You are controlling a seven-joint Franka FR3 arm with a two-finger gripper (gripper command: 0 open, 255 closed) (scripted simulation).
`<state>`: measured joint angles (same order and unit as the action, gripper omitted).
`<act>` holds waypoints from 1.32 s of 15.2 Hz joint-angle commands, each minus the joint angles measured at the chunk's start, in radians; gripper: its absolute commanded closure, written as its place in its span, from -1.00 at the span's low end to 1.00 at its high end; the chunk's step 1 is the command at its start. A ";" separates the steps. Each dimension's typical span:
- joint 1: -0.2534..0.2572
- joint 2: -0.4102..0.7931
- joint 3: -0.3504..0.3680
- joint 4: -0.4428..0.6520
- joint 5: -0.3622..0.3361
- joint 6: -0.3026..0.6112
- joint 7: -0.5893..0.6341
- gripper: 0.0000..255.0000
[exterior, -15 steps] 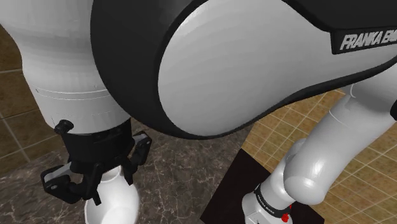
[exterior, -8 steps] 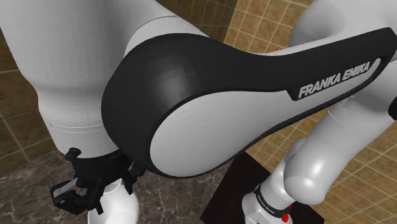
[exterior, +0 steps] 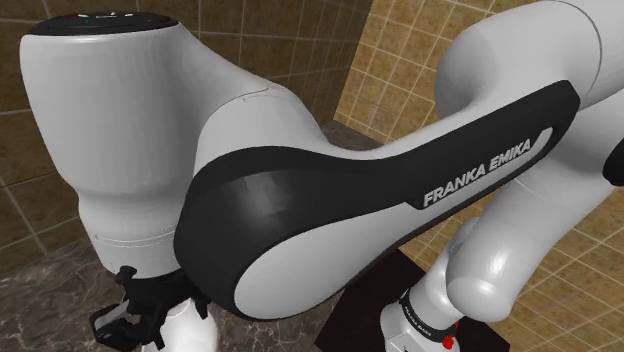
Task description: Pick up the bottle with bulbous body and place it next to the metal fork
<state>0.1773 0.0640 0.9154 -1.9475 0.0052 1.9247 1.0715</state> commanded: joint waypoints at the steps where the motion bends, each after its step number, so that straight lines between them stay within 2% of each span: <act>1: 0.003 0.014 0.000 -0.025 -0.010 0.028 0.008 1.00; 9: 0.002 0.017 0.001 -0.029 -0.013 0.035 0.010 1.00; 10: 0.003 0.020 0.001 -0.028 -0.016 0.035 0.012 -1.00; 15: 0.002 0.017 0.001 -0.029 -0.013 0.035 0.010 -1.00; 19: -0.006 -0.011 0.000 0.078 0.010 -0.090 -0.007 -1.00; 20: -0.006 -0.011 0.000 0.078 0.010 -0.090 -0.007 -1.00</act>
<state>0.1719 0.0562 0.9154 -1.8769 0.0120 1.8451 1.0660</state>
